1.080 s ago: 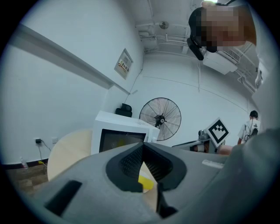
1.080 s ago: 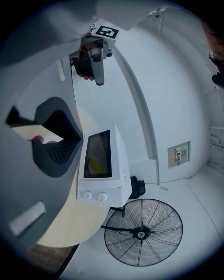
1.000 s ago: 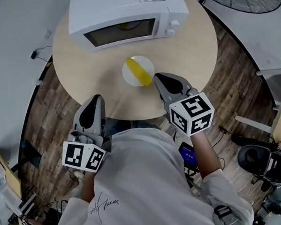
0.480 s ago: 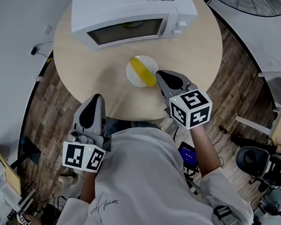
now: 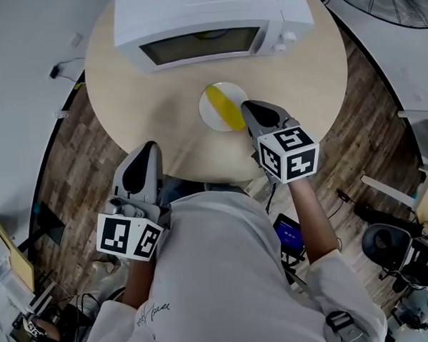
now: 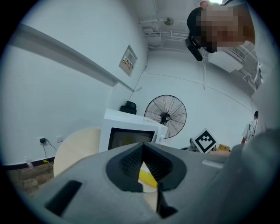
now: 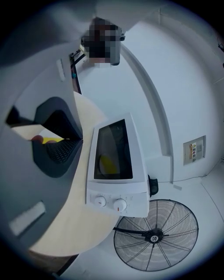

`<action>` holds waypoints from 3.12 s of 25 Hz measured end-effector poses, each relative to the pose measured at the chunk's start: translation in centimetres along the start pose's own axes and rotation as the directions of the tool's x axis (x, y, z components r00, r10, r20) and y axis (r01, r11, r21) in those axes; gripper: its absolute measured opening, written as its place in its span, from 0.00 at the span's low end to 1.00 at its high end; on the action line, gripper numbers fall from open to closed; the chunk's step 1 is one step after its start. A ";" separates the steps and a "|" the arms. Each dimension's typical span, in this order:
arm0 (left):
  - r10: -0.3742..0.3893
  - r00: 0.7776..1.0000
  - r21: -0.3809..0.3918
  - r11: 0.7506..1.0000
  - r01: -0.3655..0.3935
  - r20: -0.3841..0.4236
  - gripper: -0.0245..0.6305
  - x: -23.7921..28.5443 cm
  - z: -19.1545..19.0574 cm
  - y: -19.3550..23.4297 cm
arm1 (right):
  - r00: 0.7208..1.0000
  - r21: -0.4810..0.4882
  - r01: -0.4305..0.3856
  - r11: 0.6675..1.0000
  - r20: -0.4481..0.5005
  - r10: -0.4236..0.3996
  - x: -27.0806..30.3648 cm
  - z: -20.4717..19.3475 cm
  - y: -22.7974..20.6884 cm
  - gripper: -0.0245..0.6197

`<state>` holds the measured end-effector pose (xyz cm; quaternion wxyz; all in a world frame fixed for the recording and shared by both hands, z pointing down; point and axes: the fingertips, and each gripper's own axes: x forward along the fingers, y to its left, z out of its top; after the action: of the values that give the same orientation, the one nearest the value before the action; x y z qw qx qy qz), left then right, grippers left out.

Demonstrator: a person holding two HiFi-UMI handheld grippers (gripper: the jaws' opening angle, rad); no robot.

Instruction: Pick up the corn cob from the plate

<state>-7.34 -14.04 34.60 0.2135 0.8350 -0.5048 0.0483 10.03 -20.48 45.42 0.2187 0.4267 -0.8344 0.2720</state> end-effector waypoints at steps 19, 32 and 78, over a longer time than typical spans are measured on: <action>0.016 1.000 -0.021 1.000 -0.016 -0.008 0.03 -0.9 0.0 2.4 | 0.995 0.001 0.011 1.000 -0.104 -0.011 4.6 -2.4 -0.2 0.09; 0.016 0.999 -0.031 0.999 -0.017 -0.027 0.03 -1.5 -0.5 3.9 | 0.986 0.009 0.035 0.999 -0.164 -0.033 7.1 -4.4 0.0 0.13; 0.040 0.997 -0.062 0.997 -0.044 -0.065 0.03 -1.5 -0.8 7.5 | 0.893 -0.120 0.066 0.991 -0.435 -0.113 13.1 -10.8 -1.7 0.47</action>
<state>-14.48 -15.43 37.22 0.2550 0.8150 -0.5165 0.0632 5.77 -22.20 61.89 0.4357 0.3802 -0.7554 0.3083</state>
